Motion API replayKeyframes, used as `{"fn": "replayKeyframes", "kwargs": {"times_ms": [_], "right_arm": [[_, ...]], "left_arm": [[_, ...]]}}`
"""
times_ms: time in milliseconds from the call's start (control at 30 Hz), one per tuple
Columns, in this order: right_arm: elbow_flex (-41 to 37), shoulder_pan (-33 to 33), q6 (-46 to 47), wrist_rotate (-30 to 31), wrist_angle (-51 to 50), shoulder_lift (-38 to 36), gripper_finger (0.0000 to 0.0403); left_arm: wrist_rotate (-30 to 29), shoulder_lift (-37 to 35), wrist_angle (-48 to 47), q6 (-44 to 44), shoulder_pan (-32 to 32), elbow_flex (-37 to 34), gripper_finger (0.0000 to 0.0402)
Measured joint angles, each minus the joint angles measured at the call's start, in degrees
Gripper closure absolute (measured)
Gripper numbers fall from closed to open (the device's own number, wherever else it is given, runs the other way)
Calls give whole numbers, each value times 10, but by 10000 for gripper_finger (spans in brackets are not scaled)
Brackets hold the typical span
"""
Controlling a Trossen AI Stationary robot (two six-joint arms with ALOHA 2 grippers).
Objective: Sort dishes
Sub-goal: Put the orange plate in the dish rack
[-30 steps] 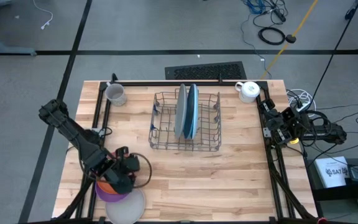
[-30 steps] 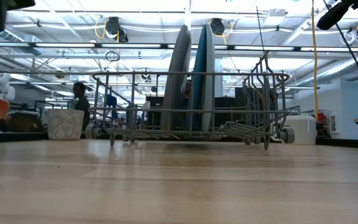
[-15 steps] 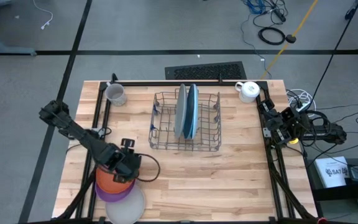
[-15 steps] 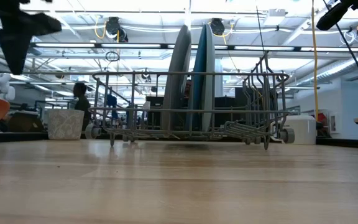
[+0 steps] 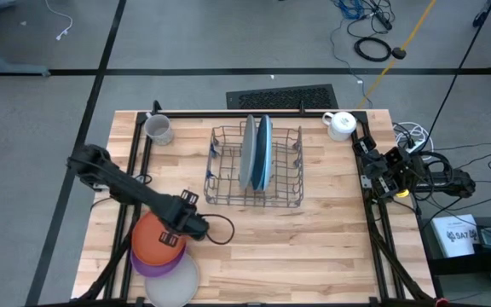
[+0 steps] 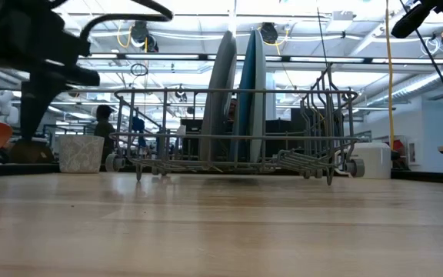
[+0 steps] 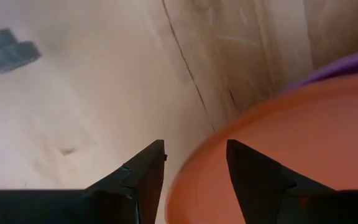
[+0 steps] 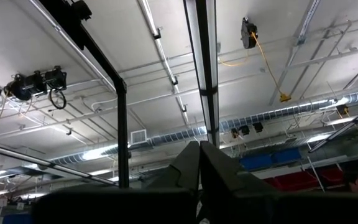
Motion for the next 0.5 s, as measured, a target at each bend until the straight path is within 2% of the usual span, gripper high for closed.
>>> {"fn": "replayKeyframes", "kwargs": {"times_ms": [133, 233, 500], "right_arm": [[0, 0, 0, 0, 0, 0, 394], [0, 0, -5, 0, 0, 0, 394], [0, 0, -13, 1, 0, 0, 394]], "left_arm": [[8, 23, 5, 21, 10, 0, 228], [8, 33, 4, 29, 12, 0, 248], [-7, 33, -9, 35, 12, 2, 381]]}}
